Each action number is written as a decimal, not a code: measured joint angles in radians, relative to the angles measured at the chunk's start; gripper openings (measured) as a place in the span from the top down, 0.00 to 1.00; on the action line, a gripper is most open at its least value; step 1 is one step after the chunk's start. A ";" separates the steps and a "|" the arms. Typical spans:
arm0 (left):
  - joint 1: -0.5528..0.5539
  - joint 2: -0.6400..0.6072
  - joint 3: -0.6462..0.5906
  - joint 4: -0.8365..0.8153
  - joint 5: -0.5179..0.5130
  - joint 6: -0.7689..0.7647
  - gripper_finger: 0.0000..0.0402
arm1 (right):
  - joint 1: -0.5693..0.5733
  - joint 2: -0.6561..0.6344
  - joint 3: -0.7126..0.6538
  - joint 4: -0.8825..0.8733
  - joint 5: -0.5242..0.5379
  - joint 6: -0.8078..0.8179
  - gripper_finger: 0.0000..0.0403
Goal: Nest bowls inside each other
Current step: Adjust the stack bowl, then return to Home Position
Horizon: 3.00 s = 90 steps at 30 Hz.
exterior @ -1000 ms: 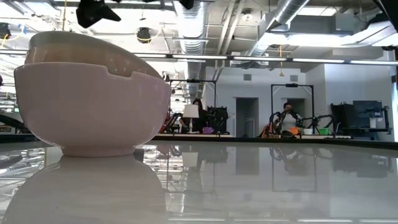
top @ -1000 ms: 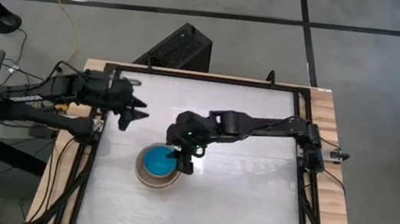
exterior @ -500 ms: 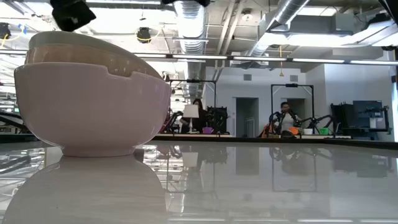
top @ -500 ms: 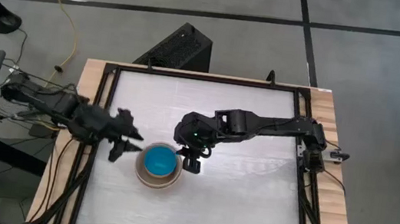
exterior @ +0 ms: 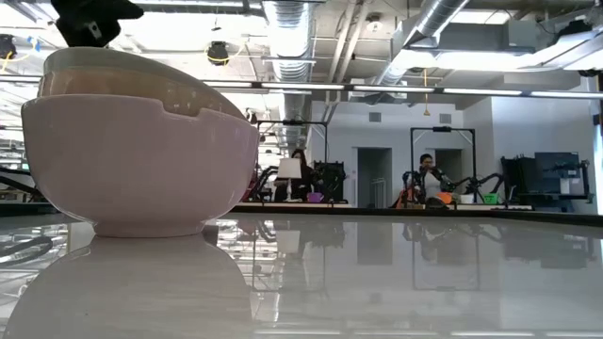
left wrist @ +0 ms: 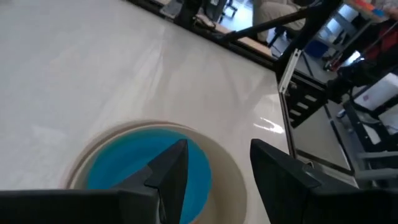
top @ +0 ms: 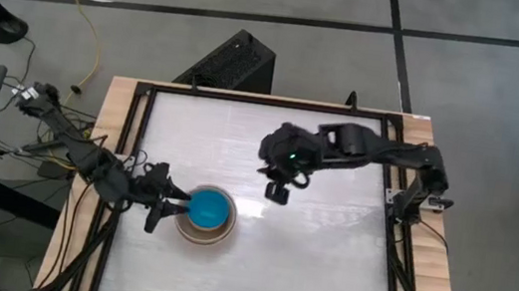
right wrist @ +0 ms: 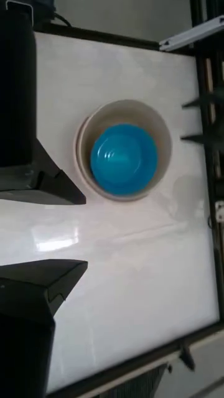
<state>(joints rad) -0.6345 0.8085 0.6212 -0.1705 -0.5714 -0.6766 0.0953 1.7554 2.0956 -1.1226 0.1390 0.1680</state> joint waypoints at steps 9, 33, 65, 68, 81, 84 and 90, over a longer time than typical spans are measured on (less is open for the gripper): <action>-0.107 0.124 -0.043 0.072 -0.098 -0.068 0.60 | -0.062 -0.116 0.000 -0.060 0.028 0.008 0.71; -0.172 0.439 -0.042 0.373 -0.197 -0.095 1.00 | -0.092 -0.255 0.000 -0.177 0.051 0.019 0.71; -0.174 0.412 -0.040 0.462 -0.306 -0.039 1.00 | -0.004 -0.388 -0.005 -0.206 0.095 0.031 0.71; -0.166 0.311 -0.040 0.393 -0.347 0.033 1.00 | 0.040 -0.455 -0.058 -0.207 0.153 0.079 0.71; -0.076 -0.056 -0.040 -0.040 -0.333 0.029 1.00 | 0.239 -0.812 -0.781 0.184 0.286 0.337 0.72; -0.056 -0.095 -0.040 -0.110 -0.329 0.028 1.00 | 0.252 -0.870 -0.935 0.268 0.286 0.372 0.75; -0.020 -0.111 -0.040 -0.229 -0.321 -0.014 1.00 | 0.265 -0.958 -1.174 0.434 0.287 0.385 0.86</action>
<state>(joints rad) -0.6546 0.6978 0.5808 -0.3995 -0.8924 -0.6903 0.3603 0.7972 0.9214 -0.6887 0.4255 0.5526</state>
